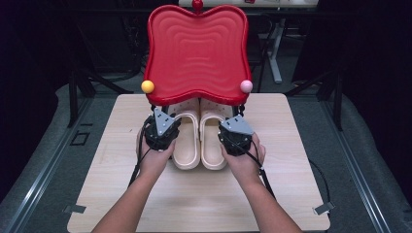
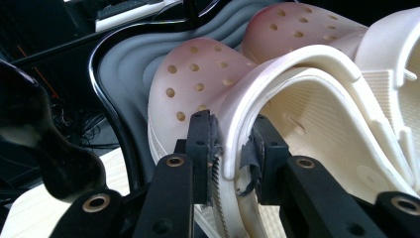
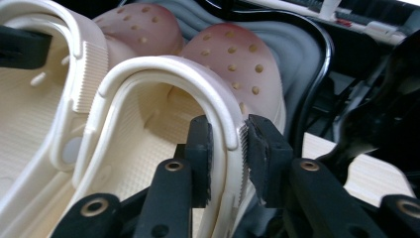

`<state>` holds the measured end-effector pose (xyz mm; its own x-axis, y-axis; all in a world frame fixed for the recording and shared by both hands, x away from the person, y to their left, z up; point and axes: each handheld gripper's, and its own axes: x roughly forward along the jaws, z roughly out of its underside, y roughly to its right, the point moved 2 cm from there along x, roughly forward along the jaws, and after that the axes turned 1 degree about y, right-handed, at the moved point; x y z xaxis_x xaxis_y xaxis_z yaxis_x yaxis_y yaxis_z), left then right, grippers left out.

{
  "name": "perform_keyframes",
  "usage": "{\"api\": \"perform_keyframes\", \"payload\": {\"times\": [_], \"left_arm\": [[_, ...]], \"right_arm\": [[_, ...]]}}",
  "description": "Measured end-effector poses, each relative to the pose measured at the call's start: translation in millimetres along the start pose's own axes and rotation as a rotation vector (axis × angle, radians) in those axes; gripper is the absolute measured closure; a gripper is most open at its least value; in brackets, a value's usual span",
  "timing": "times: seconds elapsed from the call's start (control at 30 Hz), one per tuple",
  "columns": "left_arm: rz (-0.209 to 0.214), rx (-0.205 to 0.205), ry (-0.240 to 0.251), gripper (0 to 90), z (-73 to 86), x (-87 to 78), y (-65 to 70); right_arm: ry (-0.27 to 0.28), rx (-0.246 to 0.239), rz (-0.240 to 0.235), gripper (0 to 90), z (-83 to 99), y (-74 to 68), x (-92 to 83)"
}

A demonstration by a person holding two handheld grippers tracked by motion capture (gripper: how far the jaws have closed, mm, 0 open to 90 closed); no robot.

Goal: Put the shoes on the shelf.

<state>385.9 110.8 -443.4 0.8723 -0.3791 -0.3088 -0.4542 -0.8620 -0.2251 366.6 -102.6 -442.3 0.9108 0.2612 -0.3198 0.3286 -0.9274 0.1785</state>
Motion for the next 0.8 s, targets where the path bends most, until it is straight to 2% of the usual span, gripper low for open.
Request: {"api": "perform_keyframes", "payload": {"times": [0.07, 0.13, 0.23, 0.3, 0.4, 0.57, 0.7, 0.8], "left_arm": [[0.001, 0.006, 0.005, 73.3, 0.5, -1.0, 0.4], [0.021, 0.008, 0.017, 71.0, 0.7, -1.6, 0.9], [0.024, 0.017, 0.010, 71.1, 0.8, -1.9, -3.1], [0.030, 0.010, 0.004, 72.0, 0.7, -1.5, -6.2], [0.023, 0.035, -0.003, 72.5, -0.1, -1.2, -5.9], [0.002, 0.060, -0.003, 72.6, -2.3, 1.1, -0.8], [0.004, 0.094, 0.009, 70.9, -2.0, 0.0, 4.6], [0.035, 0.047, 0.018, 68.9, -0.7, -1.1, 0.4]], "right_arm": [[-0.002, 0.024, -0.022, 69.1, -0.2, -1.1, -0.3], [-0.003, 0.032, -0.022, 68.6, -0.7, -1.9, -1.3], [-0.018, 0.038, -0.032, 69.8, -1.1, 1.4, -2.4], [-0.024, 0.071, -0.039, 70.4, -1.2, 4.2, -1.3], [-0.023, 0.138, -0.059, 70.7, -2.1, 7.7, 0.8], [-0.018, 0.186, -0.061, 70.5, -3.0, 9.4, 3.3], [-0.019, 0.163, -0.060, 69.4, -2.6, 5.6, 1.9], [-0.020, 0.127, -0.046, 68.3, -2.1, 3.9, 0.6]]}}
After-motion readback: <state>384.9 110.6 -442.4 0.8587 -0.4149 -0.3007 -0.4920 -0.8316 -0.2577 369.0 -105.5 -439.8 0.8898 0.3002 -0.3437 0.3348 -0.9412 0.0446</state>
